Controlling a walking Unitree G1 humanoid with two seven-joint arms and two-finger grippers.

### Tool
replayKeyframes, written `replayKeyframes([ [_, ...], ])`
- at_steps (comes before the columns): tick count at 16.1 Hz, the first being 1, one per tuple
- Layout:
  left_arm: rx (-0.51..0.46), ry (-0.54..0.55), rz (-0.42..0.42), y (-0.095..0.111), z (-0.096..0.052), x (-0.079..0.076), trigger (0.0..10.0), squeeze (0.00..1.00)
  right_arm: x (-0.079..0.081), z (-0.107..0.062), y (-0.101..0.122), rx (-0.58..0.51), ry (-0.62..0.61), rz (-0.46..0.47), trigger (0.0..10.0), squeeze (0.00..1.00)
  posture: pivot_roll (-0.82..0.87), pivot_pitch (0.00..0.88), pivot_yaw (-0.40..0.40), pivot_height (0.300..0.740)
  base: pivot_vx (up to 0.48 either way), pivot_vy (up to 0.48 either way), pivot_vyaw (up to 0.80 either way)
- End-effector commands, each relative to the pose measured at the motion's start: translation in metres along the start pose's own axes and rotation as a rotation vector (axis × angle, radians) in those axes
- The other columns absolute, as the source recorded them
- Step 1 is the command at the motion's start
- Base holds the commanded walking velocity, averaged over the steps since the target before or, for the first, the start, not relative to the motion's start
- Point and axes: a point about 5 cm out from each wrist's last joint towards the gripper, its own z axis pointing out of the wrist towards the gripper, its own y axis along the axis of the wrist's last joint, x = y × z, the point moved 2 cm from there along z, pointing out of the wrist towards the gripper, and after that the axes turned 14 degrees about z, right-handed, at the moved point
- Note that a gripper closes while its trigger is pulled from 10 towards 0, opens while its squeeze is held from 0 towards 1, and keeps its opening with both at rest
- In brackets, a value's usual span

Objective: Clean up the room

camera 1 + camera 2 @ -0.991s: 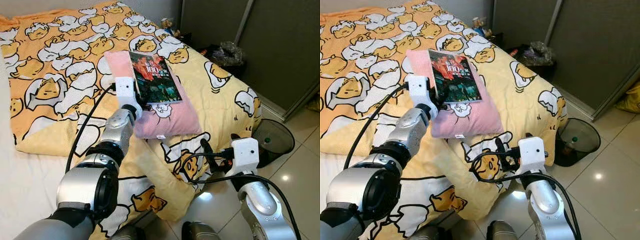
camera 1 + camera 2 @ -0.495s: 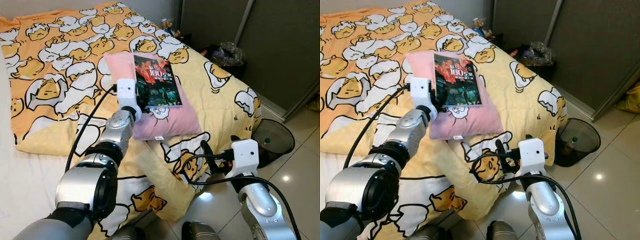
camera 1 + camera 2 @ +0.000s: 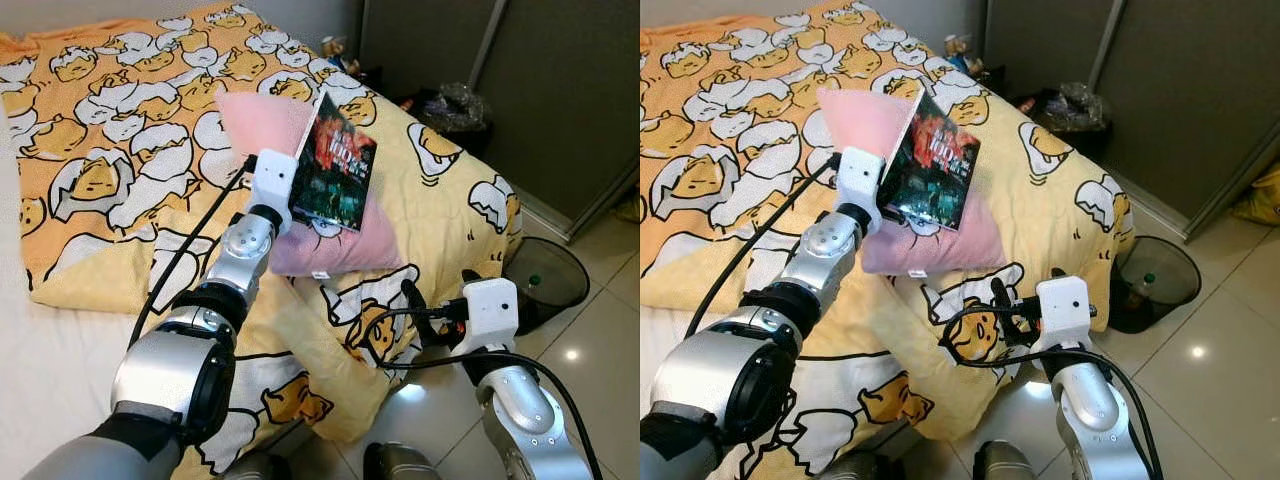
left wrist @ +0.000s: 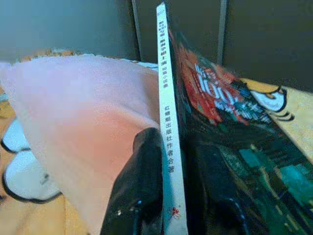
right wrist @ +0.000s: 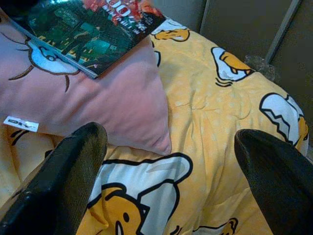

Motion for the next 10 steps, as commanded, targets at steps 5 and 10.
replayKeyframes([
  [5, 0.12, 0.087, -0.537, -0.026, -0.005, 0.012, 0.0, 0.0, -0.002, 0.001, 0.0, -0.001, 0.004, -0.014, 10.0, 0.0, -0.32, 0.05, 0.057, 0.74, 0.0, 0.0, 0.0],
  [10, 0.019, 0.132, -0.722, -0.008, 0.0, 0.034, 0.0, 0.0, -0.003, 0.004, 0.001, -0.006, 0.008, -0.016, 10.0, 0.0, -0.31, 0.047, 0.054, 0.74, 0.0, 0.0, 0.0],
])
